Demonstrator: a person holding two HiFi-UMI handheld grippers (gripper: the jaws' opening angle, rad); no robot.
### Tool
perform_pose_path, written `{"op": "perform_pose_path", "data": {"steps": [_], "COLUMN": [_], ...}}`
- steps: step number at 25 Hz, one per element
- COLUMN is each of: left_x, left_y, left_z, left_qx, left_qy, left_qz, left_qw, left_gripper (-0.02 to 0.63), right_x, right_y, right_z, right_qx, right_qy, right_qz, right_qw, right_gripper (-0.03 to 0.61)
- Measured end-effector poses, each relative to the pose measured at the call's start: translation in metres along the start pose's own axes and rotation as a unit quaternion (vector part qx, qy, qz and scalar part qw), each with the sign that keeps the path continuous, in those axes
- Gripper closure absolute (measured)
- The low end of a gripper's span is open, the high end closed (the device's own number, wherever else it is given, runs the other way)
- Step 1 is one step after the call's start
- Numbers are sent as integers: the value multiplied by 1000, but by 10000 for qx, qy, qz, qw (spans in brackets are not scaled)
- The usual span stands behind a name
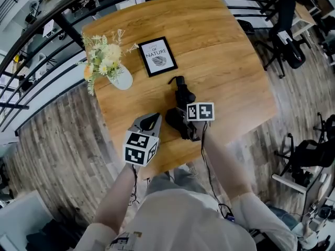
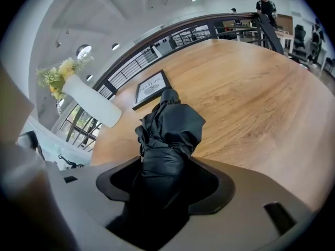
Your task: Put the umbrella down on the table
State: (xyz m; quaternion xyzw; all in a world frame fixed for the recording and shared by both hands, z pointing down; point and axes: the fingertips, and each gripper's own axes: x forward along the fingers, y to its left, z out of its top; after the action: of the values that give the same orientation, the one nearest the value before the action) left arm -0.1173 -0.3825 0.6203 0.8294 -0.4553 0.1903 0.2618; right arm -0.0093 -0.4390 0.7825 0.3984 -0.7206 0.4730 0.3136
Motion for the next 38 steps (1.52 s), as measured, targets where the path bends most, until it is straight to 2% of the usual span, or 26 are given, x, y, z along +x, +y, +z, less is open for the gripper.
{"op": "perform_pose_path", "data": {"steps": [3, 6, 9, 13, 16, 19, 24, 28, 34, 36, 38], "left_x": [-3, -7, -16, -41, -62, -86, -134, -169, -216, -229, -241], "left_y": [-4, -4, -5, -17, -26, -35, -55, -61, -100, -111, -120], "left_z": [1, 5, 18, 58, 90, 118, 156, 181, 221, 228, 233], "left_qx": [-3, 2, 65, 399, 627, 861, 1210, 1643, 1945, 1984, 2034], "left_qy": [-29, -90, -195, -580, -903, -1193, -1633, -1825, -2431, -2619, -2737], "left_qz": [-35, 5, 71, 123, 169, 256, 419, 740, 696, 648, 615], "left_qw": [10000, 10000, 9998, 9974, 9938, 9888, 9782, 9665, 9478, 9423, 9380], "left_gripper": [597, 597, 597, 597, 597, 597, 597, 597, 597, 597, 597], "right_x": [-2, -16, -49, -125, -188, -251, -347, -418, -512, -532, -546], "right_y": [5, 11, 29, 74, 100, 126, 163, 196, 223, 228, 233], "right_z": [0, 11, 34, 71, 98, 115, 118, 112, 101, 93, 84], "right_qx": [-6, 8, 45, 13, -275, -707, -1508, -1926, -2710, -2948, -3144], "right_qy": [19, -208, -648, -1409, -2053, -2655, -3486, -4171, -5105, -5278, -5372], "right_qz": [88, 146, 399, 1105, 1324, 1433, 1266, 1293, 824, 603, 435], "right_qw": [10000, 9997, 9971, 9838, 9693, 9508, 9163, 8788, 8119, 7942, 7814], "right_gripper": [270, 275, 339, 377, 403, 426, 451, 459, 479, 479, 479]}}
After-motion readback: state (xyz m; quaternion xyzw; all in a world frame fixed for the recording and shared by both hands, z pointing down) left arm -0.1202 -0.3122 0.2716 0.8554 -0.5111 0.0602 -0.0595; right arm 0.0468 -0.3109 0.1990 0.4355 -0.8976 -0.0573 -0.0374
